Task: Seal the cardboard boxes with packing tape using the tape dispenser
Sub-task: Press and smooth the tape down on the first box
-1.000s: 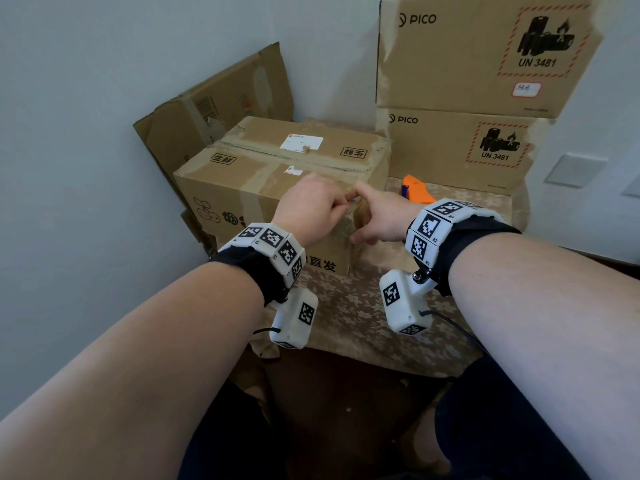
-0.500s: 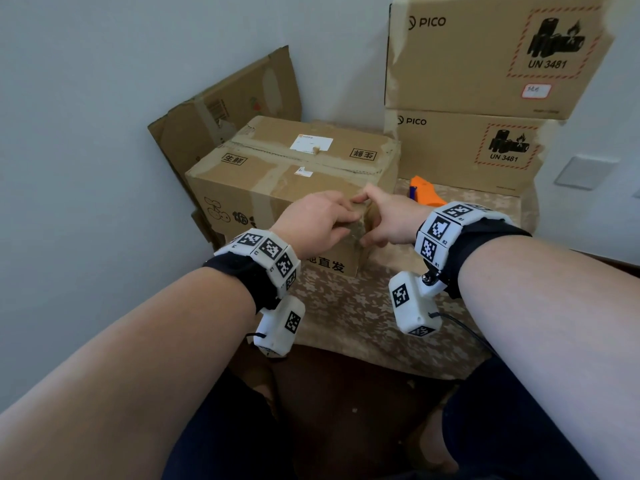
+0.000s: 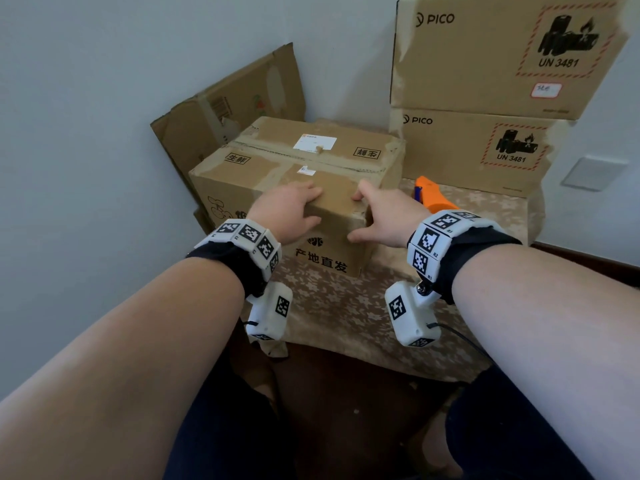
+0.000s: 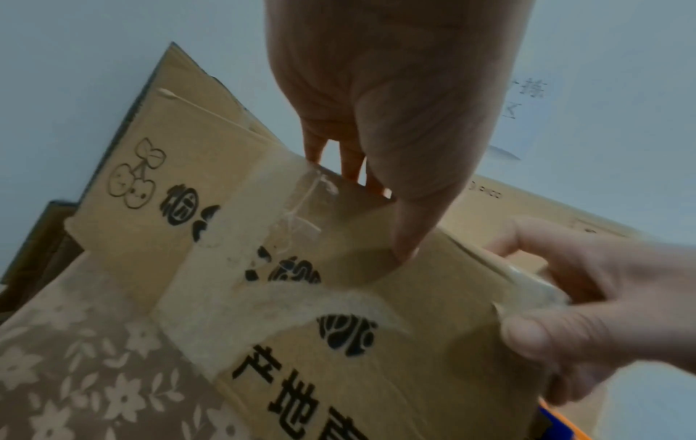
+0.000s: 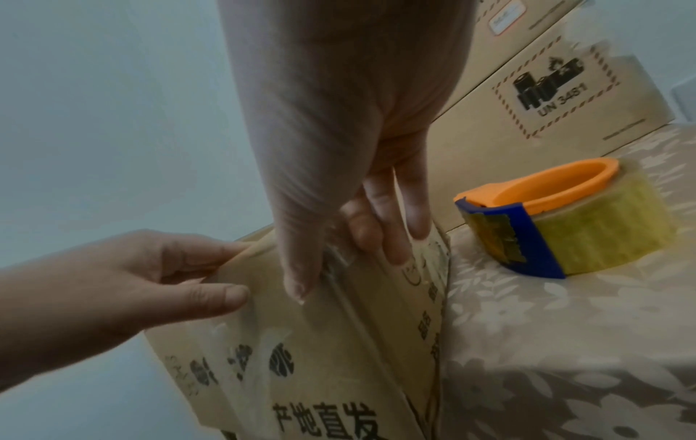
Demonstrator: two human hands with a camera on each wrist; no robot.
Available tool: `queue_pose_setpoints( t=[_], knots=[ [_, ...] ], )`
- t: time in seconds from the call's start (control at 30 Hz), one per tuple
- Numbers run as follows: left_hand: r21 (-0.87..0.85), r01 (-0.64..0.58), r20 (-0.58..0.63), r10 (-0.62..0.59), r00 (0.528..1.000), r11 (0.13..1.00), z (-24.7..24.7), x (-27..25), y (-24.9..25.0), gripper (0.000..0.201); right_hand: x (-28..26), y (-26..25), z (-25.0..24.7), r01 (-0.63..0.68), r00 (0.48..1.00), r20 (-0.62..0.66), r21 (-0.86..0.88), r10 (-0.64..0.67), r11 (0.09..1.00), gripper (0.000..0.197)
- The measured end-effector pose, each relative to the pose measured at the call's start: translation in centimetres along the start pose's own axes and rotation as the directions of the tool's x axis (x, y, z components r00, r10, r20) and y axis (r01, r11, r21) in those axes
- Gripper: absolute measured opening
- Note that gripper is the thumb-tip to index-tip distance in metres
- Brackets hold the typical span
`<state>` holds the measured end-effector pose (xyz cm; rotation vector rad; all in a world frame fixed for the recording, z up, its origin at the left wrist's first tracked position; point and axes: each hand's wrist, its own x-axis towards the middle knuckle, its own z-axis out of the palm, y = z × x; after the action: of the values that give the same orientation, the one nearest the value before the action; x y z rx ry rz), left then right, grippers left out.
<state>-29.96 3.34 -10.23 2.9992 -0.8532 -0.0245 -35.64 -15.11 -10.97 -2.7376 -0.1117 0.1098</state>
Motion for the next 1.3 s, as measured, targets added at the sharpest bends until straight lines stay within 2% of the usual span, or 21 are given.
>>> queue_pose_setpoints(
  t=[0.13, 0.3, 0.37, 0.43, 0.53, 0.63, 0.77, 0.87, 0.93, 1.07, 1.17, 1.23, 1.3],
  knots=[
    [0.021, 0.211, 0.09, -0.212, 0.973, 0.977, -0.1, 1.0, -3.2, 0.08, 0.1, -0.5, 0.0, 0.028, 0.998, -0.047, -0.137, -0.035, 0.99, 0.051],
    [0.029, 0.458, 0.148, -0.457, 0.877, 0.888, -0.9, 1.8, -6.8, 0.086, 0.3, -0.3, -0.2, 0.051, 0.998, -0.041, -0.13, -0.057, 0.99, 0.046],
    [0.033, 0.507, 0.201, -0.502, 0.841, 0.862, -1.0, 2.0, -7.7, 0.089, 0.4, -0.1, -0.2, 0.058, 0.997, -0.037, -0.124, -0.063, 0.991, 0.046],
    [0.027, 0.521, 0.232, -0.512, 0.827, 0.853, -0.8, 2.2, -8.6, 0.093, 0.5, -0.1, -0.3, 0.063, 0.997, -0.034, -0.119, -0.067, 0.991, 0.045],
    [0.069, 0.502, 0.228, -0.503, 0.833, 0.862, -0.6, 2.3, -9.5, 0.089, 0.6, 0.0, -0.3, 0.061, 0.997, -0.036, -0.111, -0.065, 0.992, 0.041],
    [0.112, 0.47, 0.189, -0.483, 0.855, 0.876, -0.7, 1.3, -9.8, 0.076, 0.8, 0.1, -0.6, 0.044, 0.998, -0.029, -0.117, -0.048, 0.992, 0.04],
    [0.051, 0.439, 0.175, -0.441, 0.88, 0.897, -1.3, -0.6, -9.9, 0.067, 1.3, 0.5, -1.2, -0.043, 0.997, -0.072, -0.217, 0.028, 0.975, 0.04],
    [-0.002, 0.382, 0.202, -0.374, 0.905, 0.924, -1.5, -1.8, -9.7, 0.064, 1.5, 0.4, -1.8, -0.137, 0.986, -0.132, -0.257, 0.105, 0.957, 0.055],
    [-0.098, 0.404, 0.232, -0.374, 0.898, 0.909, -1.4, -2.0, -10.0, 0.064, 1.4, 0.7, -2.3, -0.197, 0.974, -0.165, -0.27, 0.157, 0.942, 0.065],
    [-0.178, 0.47, 0.233, -0.427, 0.874, 0.865, -1.2, -2.3, -10.9, 0.079, 1.7, 0.8, -2.4, -0.273, 0.953, -0.211, -0.294, 0.216, 0.916, 0.047],
    [-0.163, 0.486, 0.245, -0.442, 0.863, 0.858, -1.2, -2.6, -10.7, 0.086, 2.0, 1.1, -2.3, -0.316, 0.938, -0.214, -0.212, 0.271, 0.925, 0.034],
    [-0.125, 0.478, 0.259, -0.436, 0.862, 0.87, -1.5, -2.9, -10.1, 0.087, 2.1, 1.1, -2.1, -0.324, 0.936, -0.198, -0.159, 0.291, 0.933, 0.041],
    [-0.09, 0.462, 0.293, -0.419, 0.859, 0.883, -1.9, -3.2, -9.3, 0.087, 2.0, 0.8, -2.1, -0.34, 0.938, -0.13, -0.142, 0.323, 0.93, 0.06]
  ],
)
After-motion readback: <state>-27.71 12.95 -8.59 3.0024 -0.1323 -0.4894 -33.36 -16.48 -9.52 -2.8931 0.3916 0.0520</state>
